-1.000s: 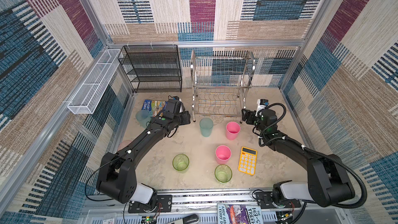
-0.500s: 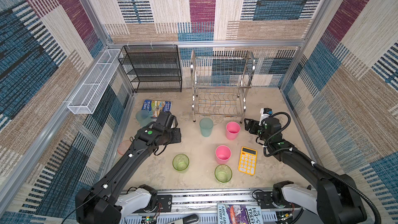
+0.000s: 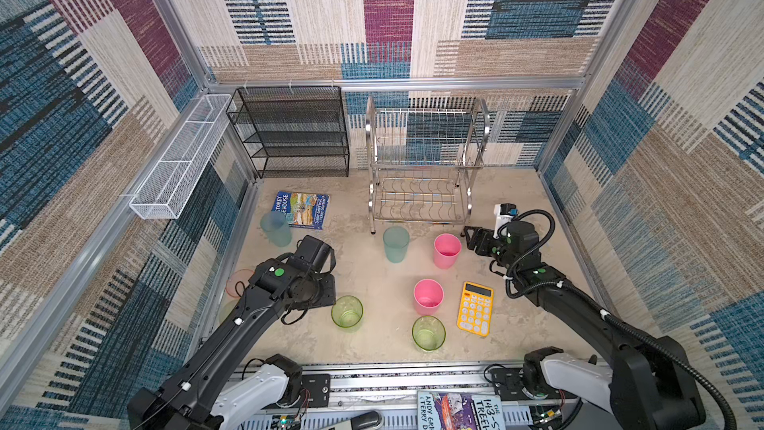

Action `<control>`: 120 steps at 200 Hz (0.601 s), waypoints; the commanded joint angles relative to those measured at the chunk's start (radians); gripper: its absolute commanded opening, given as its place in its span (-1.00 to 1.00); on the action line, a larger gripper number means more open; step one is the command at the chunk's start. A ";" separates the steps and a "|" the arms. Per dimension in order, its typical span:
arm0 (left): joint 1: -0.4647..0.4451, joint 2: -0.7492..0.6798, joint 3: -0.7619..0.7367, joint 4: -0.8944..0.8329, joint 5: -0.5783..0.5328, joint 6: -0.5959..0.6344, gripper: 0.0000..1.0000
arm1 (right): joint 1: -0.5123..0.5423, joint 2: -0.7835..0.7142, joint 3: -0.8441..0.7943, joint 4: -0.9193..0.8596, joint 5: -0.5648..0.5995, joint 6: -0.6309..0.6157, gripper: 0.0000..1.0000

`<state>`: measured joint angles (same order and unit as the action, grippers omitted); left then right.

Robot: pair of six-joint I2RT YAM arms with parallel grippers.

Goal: Load the cups into the dish rack
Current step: 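Close the left gripper on the light green cup's rim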

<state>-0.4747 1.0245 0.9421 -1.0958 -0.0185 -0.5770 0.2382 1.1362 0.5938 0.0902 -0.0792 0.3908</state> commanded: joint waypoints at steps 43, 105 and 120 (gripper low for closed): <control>-0.088 0.044 -0.025 -0.031 -0.012 -0.102 -0.02 | 0.008 -0.019 0.030 -0.027 -0.012 -0.020 0.57; -0.138 0.065 -0.083 0.019 0.005 -0.168 -0.18 | 0.009 -0.031 0.038 -0.016 -0.050 -0.016 0.56; -0.143 0.056 -0.112 0.049 0.003 -0.188 -0.22 | 0.008 -0.038 0.037 -0.009 -0.058 -0.015 0.56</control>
<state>-0.6117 1.0901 0.8608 -1.0901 -0.0193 -0.7109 0.2466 1.1103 0.6220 0.0559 -0.1101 0.3801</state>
